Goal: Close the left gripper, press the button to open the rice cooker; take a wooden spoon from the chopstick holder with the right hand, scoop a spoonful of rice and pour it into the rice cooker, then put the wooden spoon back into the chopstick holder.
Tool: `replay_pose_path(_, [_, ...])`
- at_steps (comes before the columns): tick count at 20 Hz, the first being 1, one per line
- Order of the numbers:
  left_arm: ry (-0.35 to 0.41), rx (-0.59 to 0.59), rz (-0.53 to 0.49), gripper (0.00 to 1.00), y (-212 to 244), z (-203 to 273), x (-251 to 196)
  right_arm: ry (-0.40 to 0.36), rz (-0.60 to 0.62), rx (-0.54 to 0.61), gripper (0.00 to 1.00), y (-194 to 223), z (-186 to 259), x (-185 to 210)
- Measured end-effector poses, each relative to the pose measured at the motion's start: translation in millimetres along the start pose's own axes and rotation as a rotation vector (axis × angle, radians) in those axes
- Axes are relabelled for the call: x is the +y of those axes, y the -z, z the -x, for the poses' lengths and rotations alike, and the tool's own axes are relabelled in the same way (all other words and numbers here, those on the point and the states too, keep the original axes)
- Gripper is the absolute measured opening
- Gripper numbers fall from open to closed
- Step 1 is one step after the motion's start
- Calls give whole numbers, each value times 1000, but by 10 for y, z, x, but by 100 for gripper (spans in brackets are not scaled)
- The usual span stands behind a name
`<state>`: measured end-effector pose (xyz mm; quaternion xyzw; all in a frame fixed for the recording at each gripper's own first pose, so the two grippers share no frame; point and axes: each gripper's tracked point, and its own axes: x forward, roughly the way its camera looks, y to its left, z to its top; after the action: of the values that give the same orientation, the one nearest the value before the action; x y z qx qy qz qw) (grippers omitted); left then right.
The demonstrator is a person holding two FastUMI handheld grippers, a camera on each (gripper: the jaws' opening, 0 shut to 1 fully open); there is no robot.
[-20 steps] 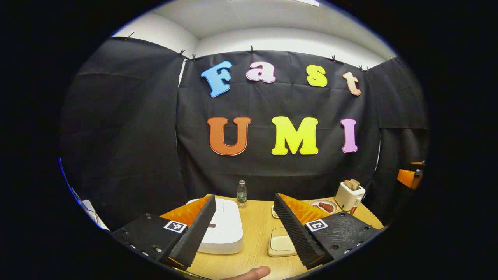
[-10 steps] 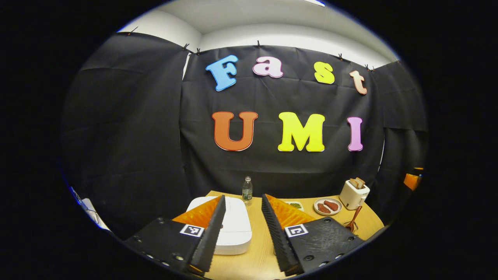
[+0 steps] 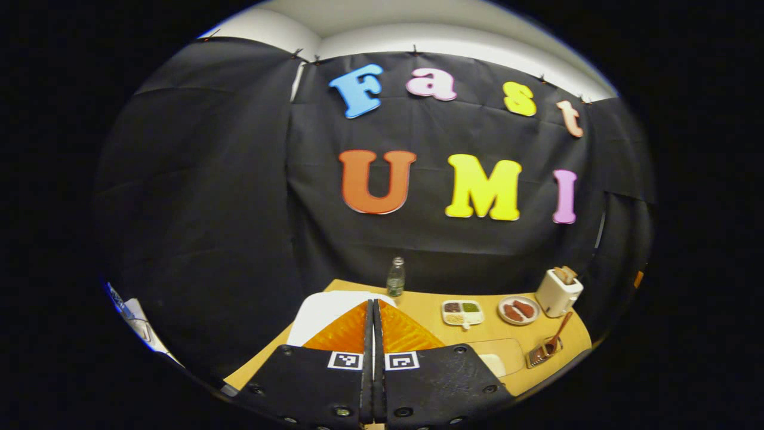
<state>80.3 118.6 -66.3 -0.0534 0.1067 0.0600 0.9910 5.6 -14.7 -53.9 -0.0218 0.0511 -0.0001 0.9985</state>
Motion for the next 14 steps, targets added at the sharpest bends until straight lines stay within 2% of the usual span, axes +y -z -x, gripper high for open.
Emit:
replay_pose_path(3, [-7, 78, -1, 0, 210, -169, 46, 2, 2, 12, 100, 43, -10, -4])
replay_pose_path(7, [16, 262, 11, 0, 722, -448, 160, 12, -5, 17, 100, 92, -36, -44])
replay_pose_path(9, [2, 363, 11, 0, 991, -547, 233, 14, -2, 34, 100, 164, -72, -36])
replay_pose_path(14, [2, 528, 34, 0, 1285, -763, 220, 33, 6, 56, 100, 235, -130, -81])
